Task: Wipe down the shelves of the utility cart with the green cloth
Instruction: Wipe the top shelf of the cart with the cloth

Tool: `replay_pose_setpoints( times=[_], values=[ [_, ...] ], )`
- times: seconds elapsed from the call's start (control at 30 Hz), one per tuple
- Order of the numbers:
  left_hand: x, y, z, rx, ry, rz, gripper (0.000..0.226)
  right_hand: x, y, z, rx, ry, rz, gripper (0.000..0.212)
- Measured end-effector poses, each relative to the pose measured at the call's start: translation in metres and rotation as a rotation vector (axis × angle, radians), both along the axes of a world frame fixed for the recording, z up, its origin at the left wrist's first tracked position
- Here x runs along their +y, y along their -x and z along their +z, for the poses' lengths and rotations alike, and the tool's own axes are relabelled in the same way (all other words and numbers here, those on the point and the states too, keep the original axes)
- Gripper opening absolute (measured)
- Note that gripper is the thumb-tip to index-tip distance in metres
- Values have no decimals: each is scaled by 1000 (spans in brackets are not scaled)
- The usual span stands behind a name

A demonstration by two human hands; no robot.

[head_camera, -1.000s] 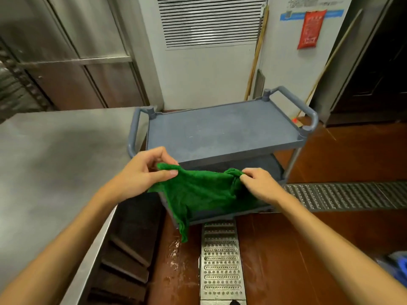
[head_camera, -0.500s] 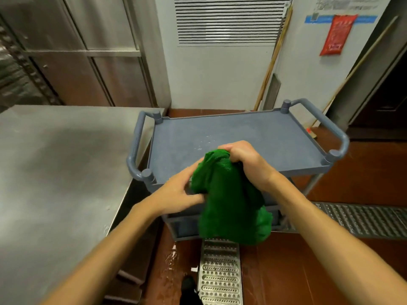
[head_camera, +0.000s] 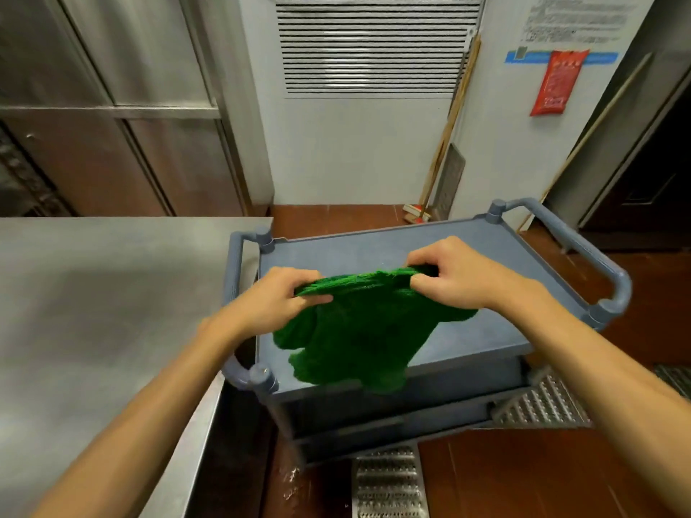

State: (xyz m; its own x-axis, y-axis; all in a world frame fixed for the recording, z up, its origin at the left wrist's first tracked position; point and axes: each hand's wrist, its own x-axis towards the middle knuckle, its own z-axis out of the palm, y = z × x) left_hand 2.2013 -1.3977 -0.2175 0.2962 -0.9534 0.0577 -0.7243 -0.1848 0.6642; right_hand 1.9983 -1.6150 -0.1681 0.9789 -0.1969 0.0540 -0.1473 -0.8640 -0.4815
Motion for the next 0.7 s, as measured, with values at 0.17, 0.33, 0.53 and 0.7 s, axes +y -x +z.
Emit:
replay_pose_setpoints(
  times=[0.17, 0.33, 0.53, 0.7],
  values=[
    [-7, -51, 11, -109, -24, 46, 16, -28, -43, 0, -14, 163, 0, 16],
    [-25, -94, 15, -157, -11, 127, 29, -56, -87, -18, -66, 256, -31, 7],
    [-69, -147, 11, -278, -88, 204, 35, -97, -152, -43, 80, 156, -81, 22],
    [-113, -201, 31, -409, -153, 324, 42, -143, -216, -31, -83, 138, -110, 23]
  ],
)
